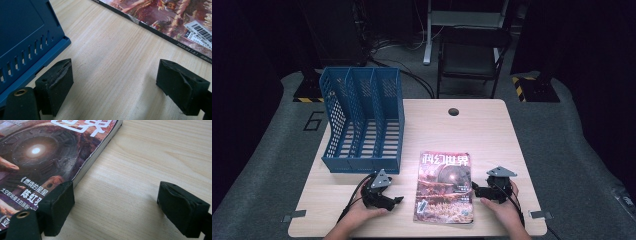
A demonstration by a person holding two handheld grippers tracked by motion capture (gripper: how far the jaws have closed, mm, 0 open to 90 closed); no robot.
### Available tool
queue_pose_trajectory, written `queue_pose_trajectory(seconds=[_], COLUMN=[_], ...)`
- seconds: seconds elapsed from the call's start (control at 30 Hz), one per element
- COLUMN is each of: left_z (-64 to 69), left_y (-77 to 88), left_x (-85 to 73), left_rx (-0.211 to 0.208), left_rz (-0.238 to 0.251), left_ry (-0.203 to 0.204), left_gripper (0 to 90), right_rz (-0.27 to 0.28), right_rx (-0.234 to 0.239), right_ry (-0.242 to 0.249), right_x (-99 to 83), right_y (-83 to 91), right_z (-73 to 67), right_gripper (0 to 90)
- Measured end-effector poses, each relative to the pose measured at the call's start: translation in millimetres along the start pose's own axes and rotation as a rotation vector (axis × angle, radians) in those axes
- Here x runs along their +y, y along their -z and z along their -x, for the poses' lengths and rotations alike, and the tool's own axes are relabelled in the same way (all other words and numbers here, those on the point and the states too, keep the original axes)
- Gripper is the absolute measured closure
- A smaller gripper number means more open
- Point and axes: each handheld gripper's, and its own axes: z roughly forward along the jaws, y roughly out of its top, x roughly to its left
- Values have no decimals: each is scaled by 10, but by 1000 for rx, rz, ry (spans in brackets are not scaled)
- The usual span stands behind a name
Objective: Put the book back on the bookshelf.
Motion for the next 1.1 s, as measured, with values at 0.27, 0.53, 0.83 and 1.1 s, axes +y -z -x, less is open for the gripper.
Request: queue_pose_trajectory(seconds=[0.27,0.53,0.83,1.1], left_z=[-1,3,11,17], left_y=[-2,6,6,4], left_x=[2,1,3,6], left_rx=[-1,8,10,18], left_rz=[1,-5,-6,-1], left_ry=[-2,-14,-6,-3], left_gripper=[140,147,147,160], right_rz=[24,-14,-45,-70], right_rx=[-3,-19,-26,-6], right_ry=[-9,-36,-43,-94], right_x=[-15,18,62,93], right_y=[26,59,67,102], right_z=[2,-34,-47,-36], right_gripper=[247,309,385,413])
